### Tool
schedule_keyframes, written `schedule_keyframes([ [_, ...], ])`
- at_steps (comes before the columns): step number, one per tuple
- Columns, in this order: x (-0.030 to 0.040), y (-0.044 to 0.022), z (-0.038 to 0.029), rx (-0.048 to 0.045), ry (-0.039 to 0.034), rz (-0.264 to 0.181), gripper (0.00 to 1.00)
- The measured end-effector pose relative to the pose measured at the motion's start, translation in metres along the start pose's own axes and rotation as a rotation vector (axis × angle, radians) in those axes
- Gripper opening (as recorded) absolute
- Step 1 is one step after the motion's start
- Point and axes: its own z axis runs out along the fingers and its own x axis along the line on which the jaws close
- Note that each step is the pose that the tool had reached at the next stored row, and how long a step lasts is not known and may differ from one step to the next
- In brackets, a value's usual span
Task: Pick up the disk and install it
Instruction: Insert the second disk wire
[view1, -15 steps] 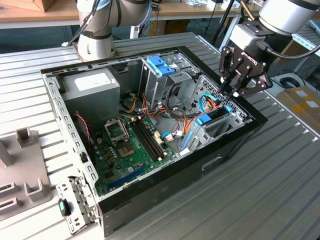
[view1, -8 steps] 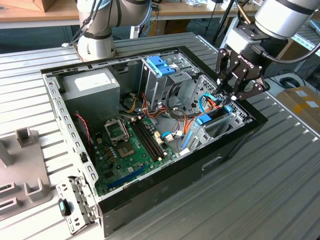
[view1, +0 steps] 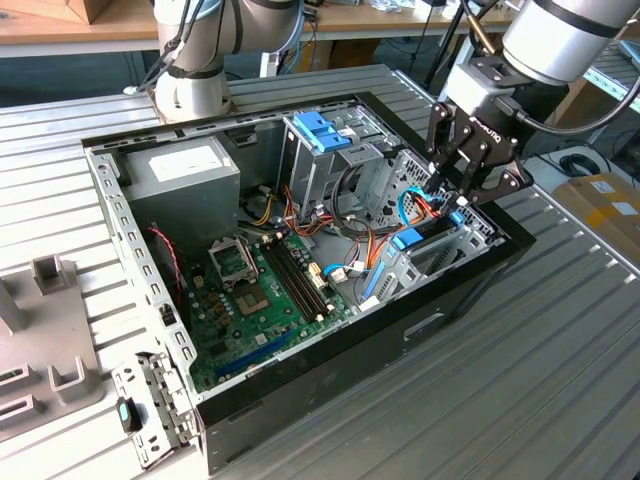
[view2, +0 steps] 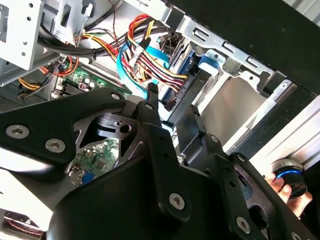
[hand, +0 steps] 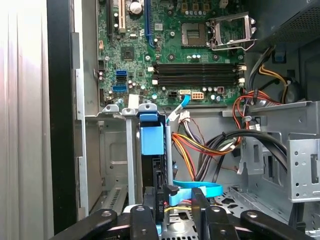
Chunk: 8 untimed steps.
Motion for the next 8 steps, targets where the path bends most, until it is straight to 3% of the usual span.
schedule_keyframes([
  [8,0.0003,0.0002,0.0034,-0.0001,0.0001,0.0,0.42],
])
